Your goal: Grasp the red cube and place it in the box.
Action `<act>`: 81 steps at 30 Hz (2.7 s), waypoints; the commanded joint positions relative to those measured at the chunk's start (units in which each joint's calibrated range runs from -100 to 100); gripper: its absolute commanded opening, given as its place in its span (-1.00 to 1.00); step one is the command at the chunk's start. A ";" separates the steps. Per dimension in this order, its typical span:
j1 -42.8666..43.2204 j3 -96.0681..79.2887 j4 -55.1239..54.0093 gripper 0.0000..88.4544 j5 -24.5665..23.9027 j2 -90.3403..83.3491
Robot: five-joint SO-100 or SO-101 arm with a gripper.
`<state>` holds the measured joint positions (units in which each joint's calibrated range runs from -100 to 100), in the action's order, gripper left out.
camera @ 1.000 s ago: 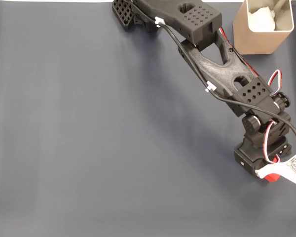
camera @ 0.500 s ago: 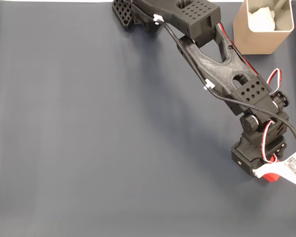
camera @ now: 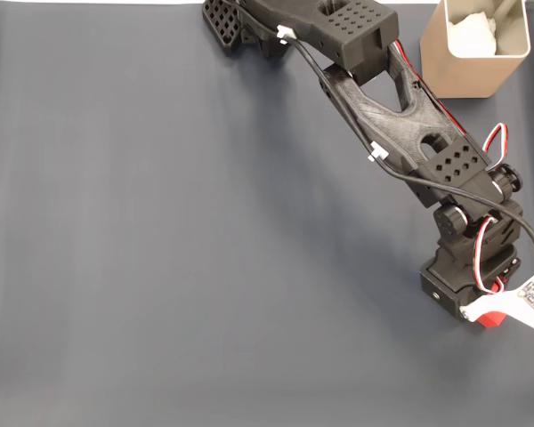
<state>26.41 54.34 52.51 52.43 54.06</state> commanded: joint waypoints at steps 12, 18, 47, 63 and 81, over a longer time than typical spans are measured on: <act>-0.70 -0.14 -0.78 -0.78 1.71 -6.40; -0.63 -3.34 0.12 -0.83 2.25 -9.00; 4.77 -45.03 9.95 -1.00 1.56 -53.45; 13.08 -58.08 13.64 -1.00 2.15 -70.70; 24.44 -67.39 13.89 -1.00 0.24 -82.14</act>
<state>48.59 -12.93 66.11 53.31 -24.19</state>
